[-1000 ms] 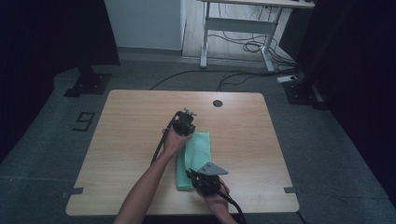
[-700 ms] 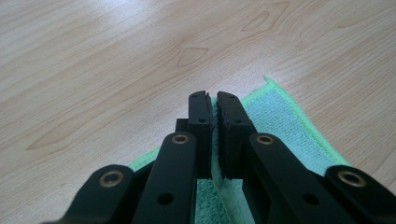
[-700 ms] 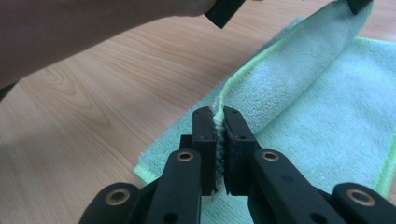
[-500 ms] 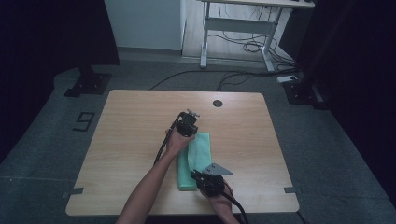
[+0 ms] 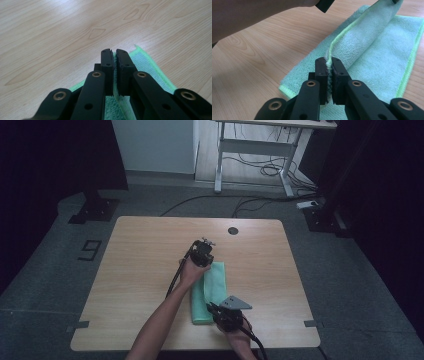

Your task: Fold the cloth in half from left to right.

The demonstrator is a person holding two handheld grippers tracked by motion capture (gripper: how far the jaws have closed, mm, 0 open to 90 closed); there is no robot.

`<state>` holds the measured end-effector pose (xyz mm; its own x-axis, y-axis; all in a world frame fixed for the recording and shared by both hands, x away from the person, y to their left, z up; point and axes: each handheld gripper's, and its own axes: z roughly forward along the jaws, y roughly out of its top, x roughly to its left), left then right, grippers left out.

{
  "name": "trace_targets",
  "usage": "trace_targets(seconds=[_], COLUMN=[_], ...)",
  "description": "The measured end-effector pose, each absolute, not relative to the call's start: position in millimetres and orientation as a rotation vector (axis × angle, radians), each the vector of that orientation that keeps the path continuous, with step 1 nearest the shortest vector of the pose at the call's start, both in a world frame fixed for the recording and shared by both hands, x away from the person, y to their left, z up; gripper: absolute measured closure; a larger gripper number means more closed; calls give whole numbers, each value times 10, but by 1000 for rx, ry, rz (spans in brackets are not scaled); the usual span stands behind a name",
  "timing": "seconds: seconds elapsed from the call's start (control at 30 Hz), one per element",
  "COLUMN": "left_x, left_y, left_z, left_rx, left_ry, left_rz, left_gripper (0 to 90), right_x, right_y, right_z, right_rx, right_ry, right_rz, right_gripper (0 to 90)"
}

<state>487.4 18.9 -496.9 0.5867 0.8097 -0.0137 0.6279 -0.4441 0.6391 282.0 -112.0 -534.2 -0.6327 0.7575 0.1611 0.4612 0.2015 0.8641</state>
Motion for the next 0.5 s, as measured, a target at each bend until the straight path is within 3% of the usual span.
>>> trace_targets(seconds=[0.5], left_x=[4887], left_y=[126], left_z=[-5019], left_rx=[2231], left_ry=[1142], left_rz=[389], left_gripper=[845], right_x=[2804], right_y=[-1182], right_z=[-5385], right_rx=[1168], right_ry=[2181], right_rz=[1386], right_gripper=[846])
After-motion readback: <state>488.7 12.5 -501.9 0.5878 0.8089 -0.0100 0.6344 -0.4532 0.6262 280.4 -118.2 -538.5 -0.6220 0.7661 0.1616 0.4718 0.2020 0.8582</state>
